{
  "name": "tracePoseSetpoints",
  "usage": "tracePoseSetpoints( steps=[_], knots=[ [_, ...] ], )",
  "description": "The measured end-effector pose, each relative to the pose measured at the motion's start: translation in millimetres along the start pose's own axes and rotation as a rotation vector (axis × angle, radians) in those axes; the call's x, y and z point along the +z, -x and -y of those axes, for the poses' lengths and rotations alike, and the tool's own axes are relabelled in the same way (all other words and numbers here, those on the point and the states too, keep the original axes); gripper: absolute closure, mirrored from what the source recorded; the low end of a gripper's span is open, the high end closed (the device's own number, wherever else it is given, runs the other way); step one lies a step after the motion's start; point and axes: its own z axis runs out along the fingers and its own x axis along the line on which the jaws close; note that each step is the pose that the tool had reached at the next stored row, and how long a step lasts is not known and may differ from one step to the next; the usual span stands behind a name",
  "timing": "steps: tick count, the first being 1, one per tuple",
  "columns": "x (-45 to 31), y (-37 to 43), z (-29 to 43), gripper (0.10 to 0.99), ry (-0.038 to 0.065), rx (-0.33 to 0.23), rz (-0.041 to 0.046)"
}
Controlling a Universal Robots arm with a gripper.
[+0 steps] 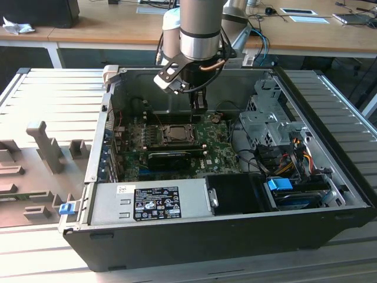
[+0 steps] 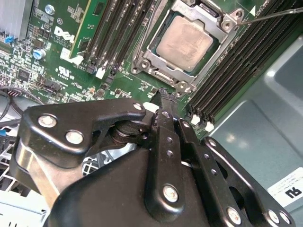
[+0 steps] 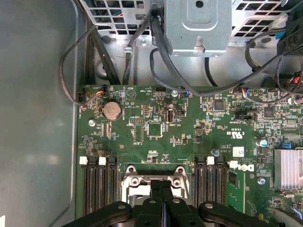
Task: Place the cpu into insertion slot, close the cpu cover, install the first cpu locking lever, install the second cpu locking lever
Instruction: 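Close the cpu cover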
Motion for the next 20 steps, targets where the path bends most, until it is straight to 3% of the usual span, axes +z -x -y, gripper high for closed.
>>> tracePoseSetpoints(
  steps=[4, 7, 8, 9, 11, 20],
  knots=[
    [0.6, 0.0, 6.2, 0.98, 0.0, 0.0, -0.0001],
    [6.5, 0.0, 8.7, 0.98, 0.0, 0.0, 0.0],
    [7.2, 0.0, 12.4, 0.98, 0.0, 0.0, 0.0],
    [7.6, -0.1, 22.4, 0.98, 0.0, 0.0, 0.0001],
    [8.0, -0.5, 30.3, 0.98, 0.0, 0.0, 0.0],
    [7.4, -0.6, 44.1, 0.98, 0.0, 0.0, -0.0001]
  ],
)
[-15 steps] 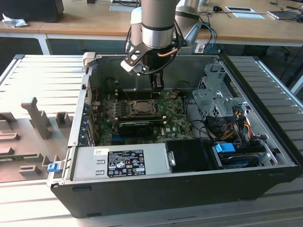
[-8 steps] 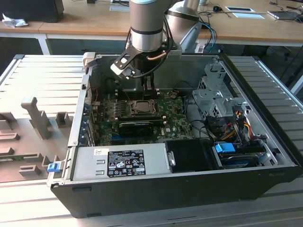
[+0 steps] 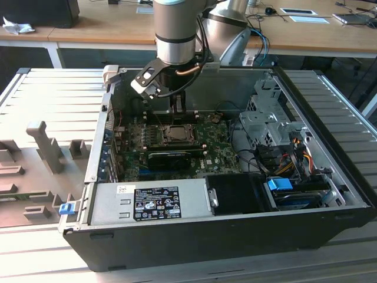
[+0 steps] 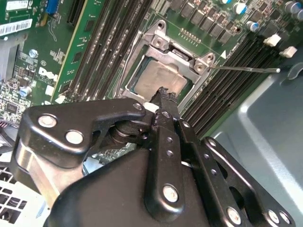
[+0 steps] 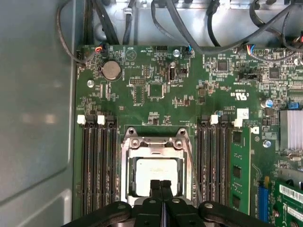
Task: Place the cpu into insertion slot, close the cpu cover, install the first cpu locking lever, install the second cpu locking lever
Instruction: 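Close the cpu cover, then install the first cpu locking lever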
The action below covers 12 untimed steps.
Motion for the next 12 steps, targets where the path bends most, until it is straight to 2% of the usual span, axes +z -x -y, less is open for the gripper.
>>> tracePoseSetpoints(
  steps=[12],
  knots=[
    [-4.5, 0.0, 1.0, 0.98, 0.0, 0.0, -0.0001]
  ],
)
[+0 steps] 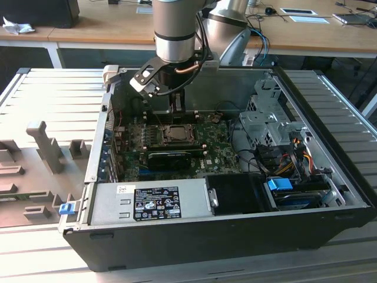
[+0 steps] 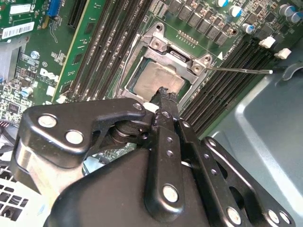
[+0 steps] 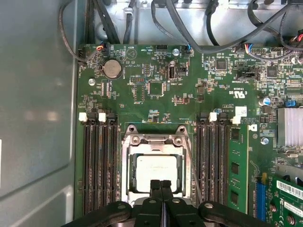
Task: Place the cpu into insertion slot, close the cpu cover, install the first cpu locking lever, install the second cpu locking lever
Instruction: 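Install the first cpu locking lever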
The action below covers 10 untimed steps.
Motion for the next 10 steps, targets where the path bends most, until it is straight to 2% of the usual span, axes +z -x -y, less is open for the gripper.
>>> tracePoseSetpoints(
  steps=[10],
  knots=[
    [-0.9, 0.0, 0.0, 0.98, 0.0, 0.0, 0.0]
  ],
)
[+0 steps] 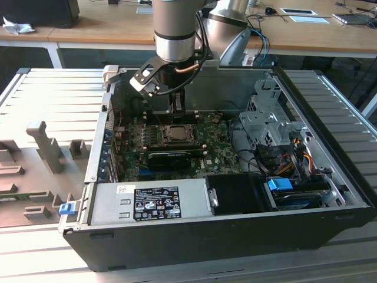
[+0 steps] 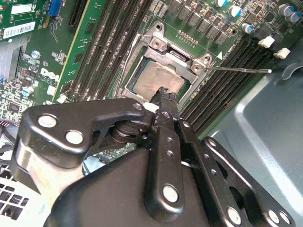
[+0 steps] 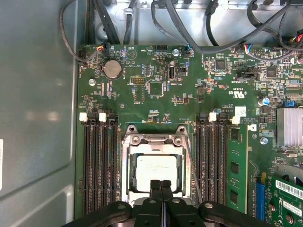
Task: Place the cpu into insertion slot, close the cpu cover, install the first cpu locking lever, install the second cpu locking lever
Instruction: 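Install the first cpu locking lever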
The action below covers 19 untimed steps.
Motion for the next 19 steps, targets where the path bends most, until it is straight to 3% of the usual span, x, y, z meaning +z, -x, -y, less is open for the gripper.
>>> tracePoseSetpoints(
  steps=[13, 19],
  knots=[
    [-3.9, 0.0, -0.2, 0.98, 0.0, 0.0, 0.0001],
    [-17.7, -0.1, -1.0, 0.98, 0.0, 0.0, 0.0001]
  ],
)
